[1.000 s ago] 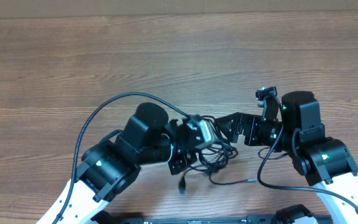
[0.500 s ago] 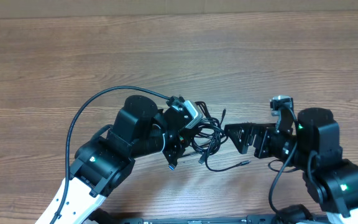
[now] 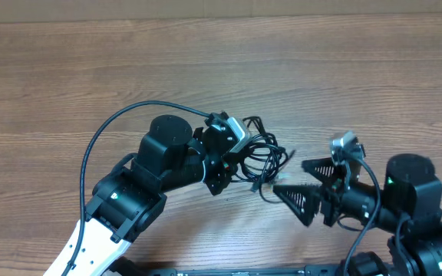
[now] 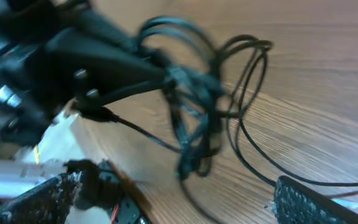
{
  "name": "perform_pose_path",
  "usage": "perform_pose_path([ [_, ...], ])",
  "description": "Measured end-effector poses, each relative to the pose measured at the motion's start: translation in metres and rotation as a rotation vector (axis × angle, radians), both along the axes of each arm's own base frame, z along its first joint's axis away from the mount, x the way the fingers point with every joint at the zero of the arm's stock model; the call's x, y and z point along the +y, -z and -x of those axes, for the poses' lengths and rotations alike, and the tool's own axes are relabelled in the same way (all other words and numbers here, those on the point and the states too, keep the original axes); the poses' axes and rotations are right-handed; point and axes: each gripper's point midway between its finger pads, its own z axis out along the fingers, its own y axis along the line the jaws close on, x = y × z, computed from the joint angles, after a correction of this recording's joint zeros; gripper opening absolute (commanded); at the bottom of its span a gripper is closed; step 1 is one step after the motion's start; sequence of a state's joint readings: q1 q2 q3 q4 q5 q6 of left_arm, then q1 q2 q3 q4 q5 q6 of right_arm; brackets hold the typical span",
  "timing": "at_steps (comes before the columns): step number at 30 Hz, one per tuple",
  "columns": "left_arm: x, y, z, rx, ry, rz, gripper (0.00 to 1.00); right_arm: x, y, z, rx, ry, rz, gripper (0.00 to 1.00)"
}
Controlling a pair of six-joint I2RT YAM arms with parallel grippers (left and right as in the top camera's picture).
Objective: Untangle cables
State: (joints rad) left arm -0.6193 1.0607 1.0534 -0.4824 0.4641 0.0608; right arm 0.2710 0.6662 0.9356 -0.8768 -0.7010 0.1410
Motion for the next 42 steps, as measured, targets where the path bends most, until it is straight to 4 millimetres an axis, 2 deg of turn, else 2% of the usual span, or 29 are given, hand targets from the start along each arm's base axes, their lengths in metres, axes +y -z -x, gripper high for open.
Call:
perform_pose_path([
  [3, -0.005, -0.007, 0.004, -0.008, 0.036, 0.032, 0.04, 0.003, -0.004, 0.006, -0.034, -0.042, -0.003, 1.00],
  [12, -0.021, -0.029, 0.026, -0.024, 0.201, 0.139, 0.04, 0.007, -0.005, 0.014, -0.085, -0.117, 0.005, 0.83],
  [19, -0.026, -0.040, 0.041, -0.010, 0.288, 0.195, 0.04, 0.010, -0.007, 0.019, -0.114, -0.165, 0.002, 0.51],
  [25, -0.027, -0.041, 0.044, 0.020, 0.299, 0.209, 0.04, 0.013, -0.010, 0.024, -0.118, -0.198, -0.016, 0.36],
  [36, -0.026, -0.036, 0.047, 0.078, 0.293, 0.205, 0.04, 0.014, -0.011, 0.026, -0.118, -0.211, -0.024, 0.33],
  [38, -0.026, -0.036, 0.047, 0.079, 0.293, 0.205, 0.04, 0.014, -0.012, 0.026, -0.124, -0.210, -0.025, 0.24],
  [40, -0.025, -0.033, 0.048, 0.093, 0.291, 0.199, 0.04, 0.015, -0.014, 0.025, -0.131, -0.209, -0.028, 0.04],
  [42, -0.025, -0.032, 0.049, 0.099, 0.292, 0.197, 0.04, 0.015, -0.016, 0.023, -0.145, -0.206, -0.030, 0.04],
])
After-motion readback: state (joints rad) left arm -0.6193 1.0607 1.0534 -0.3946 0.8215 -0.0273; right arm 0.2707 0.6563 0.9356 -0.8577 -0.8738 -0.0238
